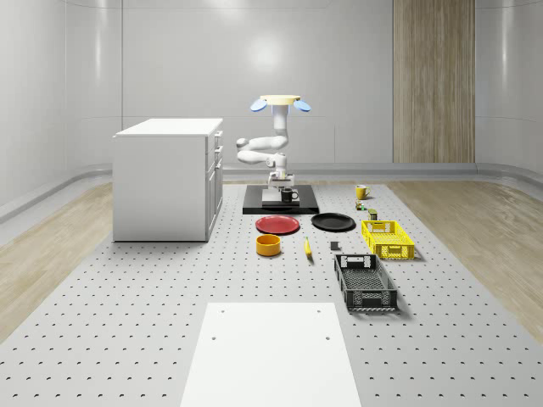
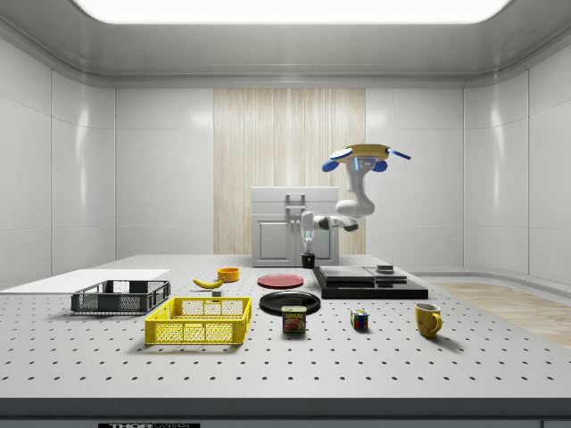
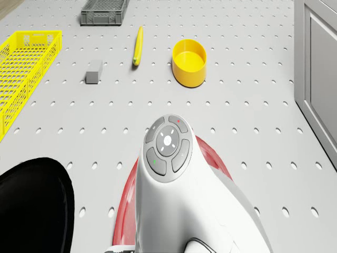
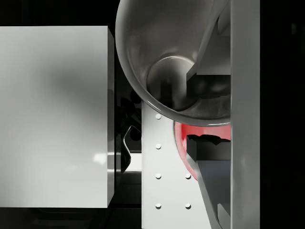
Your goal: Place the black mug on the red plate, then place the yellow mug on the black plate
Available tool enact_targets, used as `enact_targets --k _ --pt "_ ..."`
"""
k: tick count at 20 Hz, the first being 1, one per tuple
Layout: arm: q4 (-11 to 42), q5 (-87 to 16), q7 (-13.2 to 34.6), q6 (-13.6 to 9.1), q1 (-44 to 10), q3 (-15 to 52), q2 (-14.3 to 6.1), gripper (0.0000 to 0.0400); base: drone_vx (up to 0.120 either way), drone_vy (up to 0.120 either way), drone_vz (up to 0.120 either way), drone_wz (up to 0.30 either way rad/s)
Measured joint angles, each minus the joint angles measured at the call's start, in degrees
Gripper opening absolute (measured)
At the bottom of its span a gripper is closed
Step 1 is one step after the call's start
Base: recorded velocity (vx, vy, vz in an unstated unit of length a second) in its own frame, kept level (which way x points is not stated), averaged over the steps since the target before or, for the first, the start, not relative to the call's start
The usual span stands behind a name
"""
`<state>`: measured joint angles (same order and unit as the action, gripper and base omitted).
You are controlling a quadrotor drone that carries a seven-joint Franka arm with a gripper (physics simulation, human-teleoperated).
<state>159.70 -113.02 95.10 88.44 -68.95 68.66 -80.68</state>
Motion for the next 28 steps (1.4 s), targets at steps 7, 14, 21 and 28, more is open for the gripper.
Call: enact_targets --k 7,14,21,28 --pt "-0.03 0.22 0.15 0.42 -0.19 0.07 -0.46 0.0110 0.120 0.000 0.000 0.000" --pt "-0.07 0.42 0.29 0.82 -0.37 0.14 -0.88 0.0110 0.120 0.000 0.000 0.000" --pt "-0.10 0.60 0.42 1.18 -0.53 0.20 -1.27 0.0110 0.120 0.000 0.000 0.000" --pt "-0.21 1.00 -1.51 2.00 1.27 0.33 -2.14 0.0110 0.017 0.000 0.000 0.000"
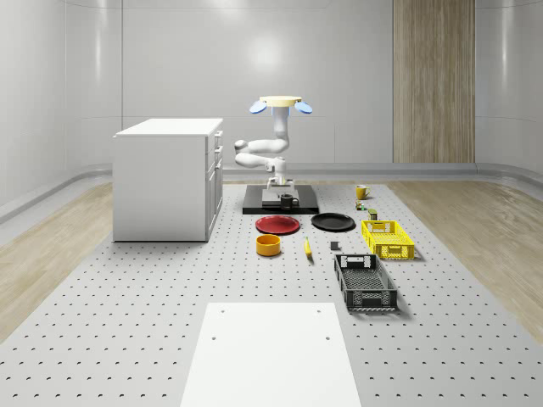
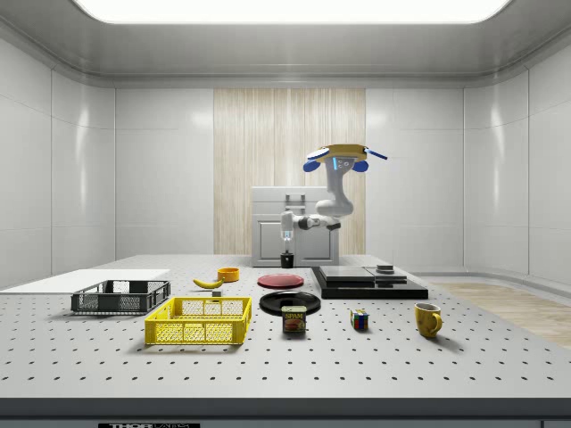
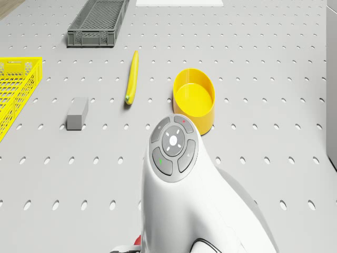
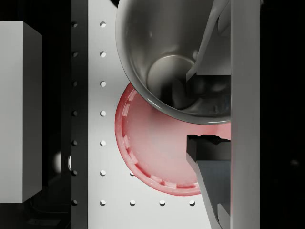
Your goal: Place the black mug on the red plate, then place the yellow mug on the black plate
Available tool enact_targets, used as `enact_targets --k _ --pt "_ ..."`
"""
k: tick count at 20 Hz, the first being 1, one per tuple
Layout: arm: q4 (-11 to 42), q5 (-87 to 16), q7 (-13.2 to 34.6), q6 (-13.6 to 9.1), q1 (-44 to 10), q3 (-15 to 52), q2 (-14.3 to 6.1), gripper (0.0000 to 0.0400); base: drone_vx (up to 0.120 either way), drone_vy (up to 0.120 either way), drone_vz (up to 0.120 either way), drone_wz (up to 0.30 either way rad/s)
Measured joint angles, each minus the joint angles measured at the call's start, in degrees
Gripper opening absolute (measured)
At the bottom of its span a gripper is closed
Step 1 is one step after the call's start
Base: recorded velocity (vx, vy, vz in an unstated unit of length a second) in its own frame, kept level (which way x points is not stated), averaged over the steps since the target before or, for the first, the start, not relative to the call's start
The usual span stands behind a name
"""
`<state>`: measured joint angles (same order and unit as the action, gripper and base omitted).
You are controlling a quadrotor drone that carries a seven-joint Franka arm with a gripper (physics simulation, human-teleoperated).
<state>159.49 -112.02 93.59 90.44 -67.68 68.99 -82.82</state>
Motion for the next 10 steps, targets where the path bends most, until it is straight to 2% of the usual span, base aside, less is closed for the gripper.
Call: enact_targets --k 10 --pt "-2.71 -4.60 -3.50 3.96 1.86 -5.43 -1.07 0.0110 0.000 0.000 0.000 0.000"
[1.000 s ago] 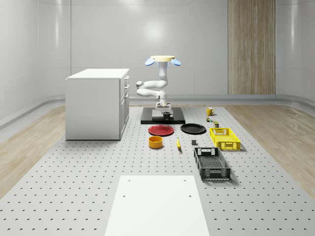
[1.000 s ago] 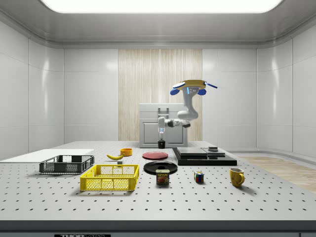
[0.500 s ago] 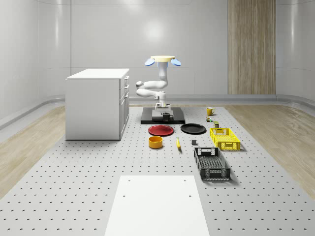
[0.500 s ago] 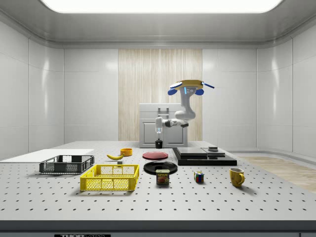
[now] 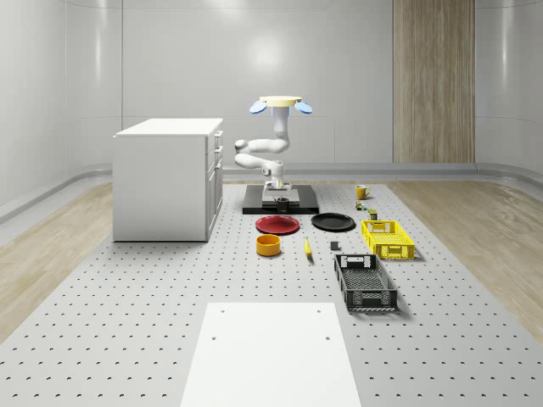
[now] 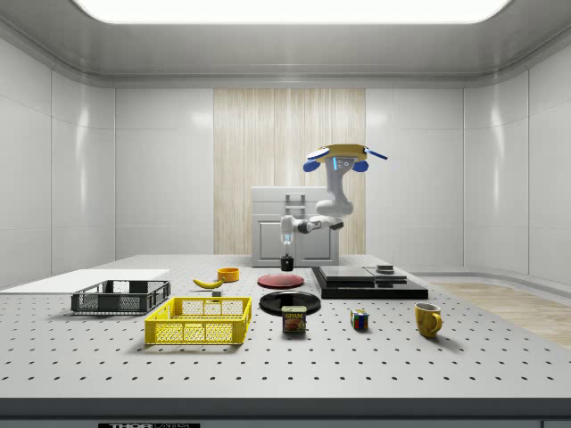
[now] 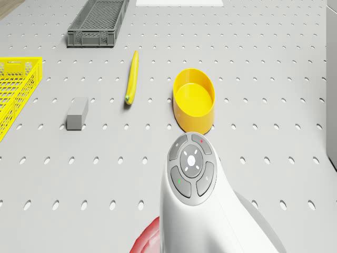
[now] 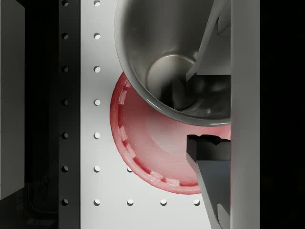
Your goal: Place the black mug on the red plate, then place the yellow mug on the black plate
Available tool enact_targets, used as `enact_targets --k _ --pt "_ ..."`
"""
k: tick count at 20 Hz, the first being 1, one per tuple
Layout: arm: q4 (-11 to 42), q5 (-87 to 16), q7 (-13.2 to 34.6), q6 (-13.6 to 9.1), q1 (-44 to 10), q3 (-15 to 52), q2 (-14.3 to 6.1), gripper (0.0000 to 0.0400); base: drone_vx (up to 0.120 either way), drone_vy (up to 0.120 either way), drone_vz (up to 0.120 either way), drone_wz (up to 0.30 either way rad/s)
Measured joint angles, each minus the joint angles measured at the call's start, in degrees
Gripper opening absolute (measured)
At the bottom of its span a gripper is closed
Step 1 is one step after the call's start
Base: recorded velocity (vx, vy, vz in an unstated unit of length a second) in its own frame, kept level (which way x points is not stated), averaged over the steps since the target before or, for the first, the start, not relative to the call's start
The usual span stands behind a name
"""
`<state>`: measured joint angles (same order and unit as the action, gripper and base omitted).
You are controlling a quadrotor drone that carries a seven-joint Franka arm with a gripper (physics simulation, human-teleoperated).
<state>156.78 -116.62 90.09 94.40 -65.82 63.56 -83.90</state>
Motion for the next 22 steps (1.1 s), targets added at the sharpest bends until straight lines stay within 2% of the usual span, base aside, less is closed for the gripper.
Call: enact_targets --k 6,13,21,22 --pt "-2.13 -2.51 -2.32 2.36 1.00 -3.01 -0.30 0.0110 0.000 0.000 0.000 0.000" --pt "-3.53 -3.32 -4.76 3.75 2.45 -4.17 -0.57 0.0110 0.000 0.000 0.000 0.000" --pt "-5.92 -6.03 -5.74 5.59 2.15 -7.17 0.09 0.0110 0.000 0.000 0.000 0.000" --pt "-6.17 -6.32 -5.80 5.76 2.09 -7.49 0.20 0.0154 0.000 0.000 0.000 0.000"
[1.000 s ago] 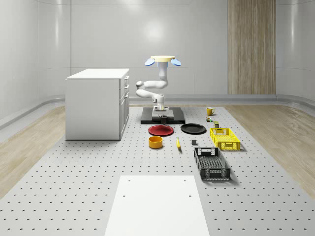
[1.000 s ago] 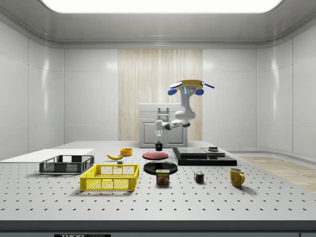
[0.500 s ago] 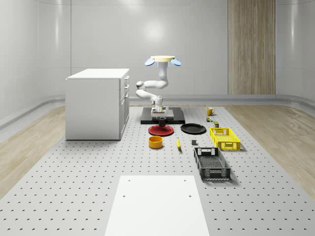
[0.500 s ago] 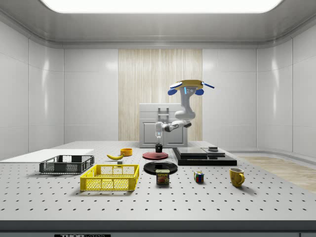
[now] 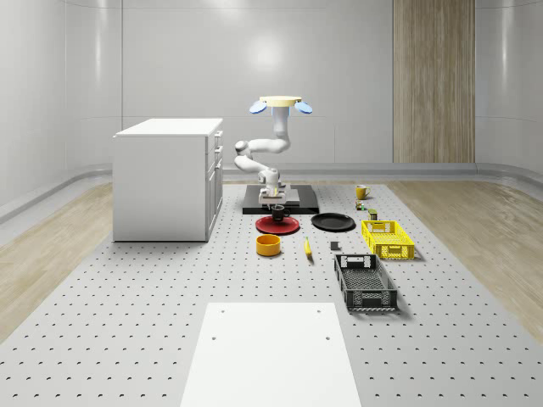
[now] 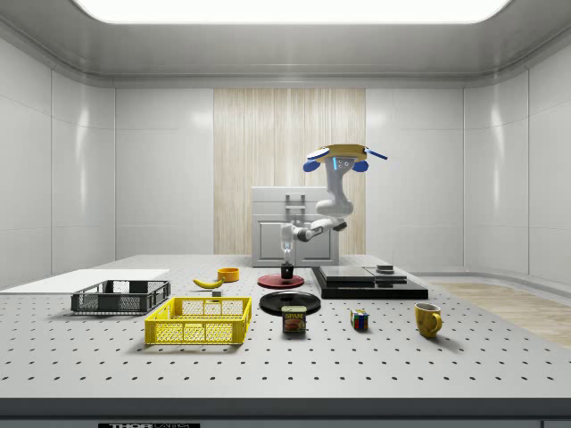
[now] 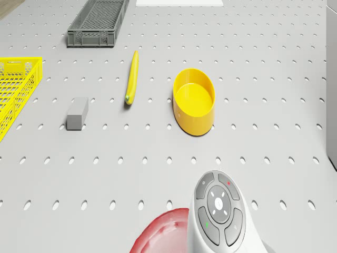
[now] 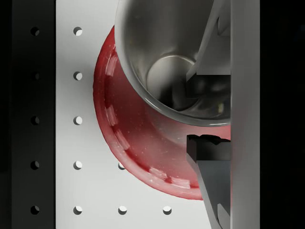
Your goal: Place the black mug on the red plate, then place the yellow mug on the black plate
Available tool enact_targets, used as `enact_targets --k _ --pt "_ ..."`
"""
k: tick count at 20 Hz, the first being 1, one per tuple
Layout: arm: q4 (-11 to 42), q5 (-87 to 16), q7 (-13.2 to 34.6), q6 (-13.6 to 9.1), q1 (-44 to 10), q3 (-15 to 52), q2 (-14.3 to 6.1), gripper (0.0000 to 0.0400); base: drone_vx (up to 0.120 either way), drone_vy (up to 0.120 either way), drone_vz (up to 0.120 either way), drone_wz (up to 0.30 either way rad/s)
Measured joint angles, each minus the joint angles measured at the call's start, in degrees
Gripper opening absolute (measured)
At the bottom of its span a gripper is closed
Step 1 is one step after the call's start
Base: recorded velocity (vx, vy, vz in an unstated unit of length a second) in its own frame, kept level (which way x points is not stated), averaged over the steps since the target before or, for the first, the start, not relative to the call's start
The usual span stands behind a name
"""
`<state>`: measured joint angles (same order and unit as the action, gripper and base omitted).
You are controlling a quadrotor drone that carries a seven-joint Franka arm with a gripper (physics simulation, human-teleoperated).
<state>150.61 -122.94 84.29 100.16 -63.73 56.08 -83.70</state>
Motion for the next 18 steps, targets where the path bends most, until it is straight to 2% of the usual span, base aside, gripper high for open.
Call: enact_targets --k 1,3,6,10,12,18 --pt "-0.21 -0.25 -0.06 0.13 -0.04 -0.26 0.10 0.0209 0.000 0.000 0.000 0.000" --pt "-0.26 -0.33 -0.15 0.10 0.03 -0.32 0.19 0.0284 0.000 0.000 0.000 0.000" --pt "0.42 0.43 -0.24 -0.51 0.45 0.56 0.05 0.0345 0.000 0.000 0.000 0.000" --pt "1.49 1.73 -0.31 -1.44 1.05 2.03 -0.19 0.0380 0.000 0.000 0.110 0.000" --pt "1.79 2.11 -0.33 -1.72 1.23 2.46 -0.25 0.0388 -0.020 0.080 0.120 0.000" --pt "2.20 2.64 -0.37 -2.13 1.48 3.07 -0.29 0.0397 -0.120 0.120 0.013 0.000"
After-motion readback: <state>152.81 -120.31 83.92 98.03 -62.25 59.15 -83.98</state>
